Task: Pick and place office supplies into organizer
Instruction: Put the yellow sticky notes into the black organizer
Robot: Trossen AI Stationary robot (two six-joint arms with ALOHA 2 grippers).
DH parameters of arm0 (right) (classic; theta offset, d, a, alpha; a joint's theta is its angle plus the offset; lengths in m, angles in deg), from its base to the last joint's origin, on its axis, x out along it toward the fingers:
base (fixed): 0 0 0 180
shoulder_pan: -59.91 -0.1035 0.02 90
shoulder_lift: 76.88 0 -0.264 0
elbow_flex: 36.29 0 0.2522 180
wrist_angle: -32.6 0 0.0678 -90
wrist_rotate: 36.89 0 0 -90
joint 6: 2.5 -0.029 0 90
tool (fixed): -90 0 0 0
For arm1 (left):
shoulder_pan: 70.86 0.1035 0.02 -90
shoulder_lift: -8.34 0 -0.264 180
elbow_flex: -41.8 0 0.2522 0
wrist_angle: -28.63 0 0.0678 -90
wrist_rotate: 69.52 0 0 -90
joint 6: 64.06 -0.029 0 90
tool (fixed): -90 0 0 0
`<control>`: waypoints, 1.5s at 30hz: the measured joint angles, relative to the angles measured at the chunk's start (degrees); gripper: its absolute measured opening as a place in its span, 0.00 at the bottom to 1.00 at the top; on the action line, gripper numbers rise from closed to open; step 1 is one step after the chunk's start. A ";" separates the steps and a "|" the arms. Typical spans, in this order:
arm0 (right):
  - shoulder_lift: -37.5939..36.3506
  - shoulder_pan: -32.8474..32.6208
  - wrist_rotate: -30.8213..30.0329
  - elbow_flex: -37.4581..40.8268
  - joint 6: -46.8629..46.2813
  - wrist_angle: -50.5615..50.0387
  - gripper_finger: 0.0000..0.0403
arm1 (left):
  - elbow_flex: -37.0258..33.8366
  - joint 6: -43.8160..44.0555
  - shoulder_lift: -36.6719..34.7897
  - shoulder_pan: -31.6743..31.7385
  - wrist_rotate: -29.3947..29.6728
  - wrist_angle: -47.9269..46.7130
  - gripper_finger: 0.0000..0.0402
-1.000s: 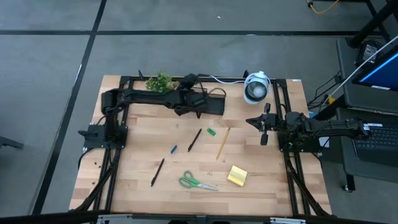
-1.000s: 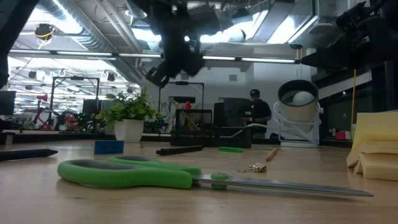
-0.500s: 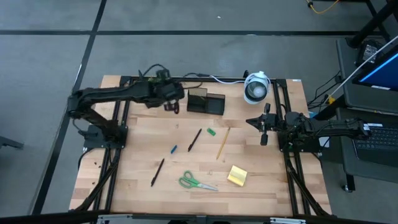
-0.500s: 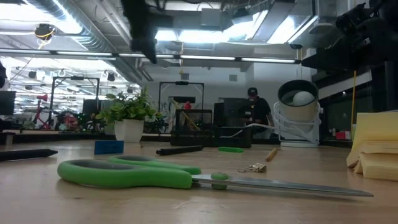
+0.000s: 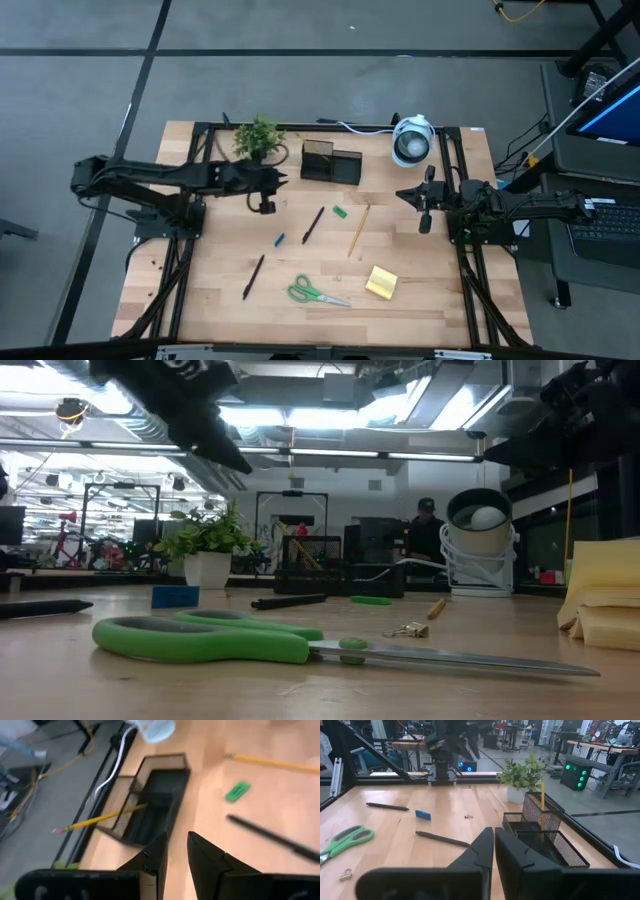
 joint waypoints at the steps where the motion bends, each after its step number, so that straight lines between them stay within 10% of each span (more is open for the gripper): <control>1: 0.00 0.00 0.00 0.00 0.10 0.32 0.06 | -1.49 0.49 -1.20 -0.26 -1.04 1.65 0.17; 27: 24.30 -2.46 0.43 -11.71 -3.75 -0.16 0.03 | -27.88 -1.84 -7.82 -2.06 -14.93 42.48 0.16; 36: 35.57 -10.20 -2.28 -32.19 -10.99 -28.36 0.01 | -28.05 -0.21 -7.80 -2.06 -14.91 43.43 0.16; 45: 44.80 -23.83 -5.76 -40.85 -20.80 -32.94 0.01 | -28.05 2.95 -7.80 -2.06 -14.87 43.70 0.16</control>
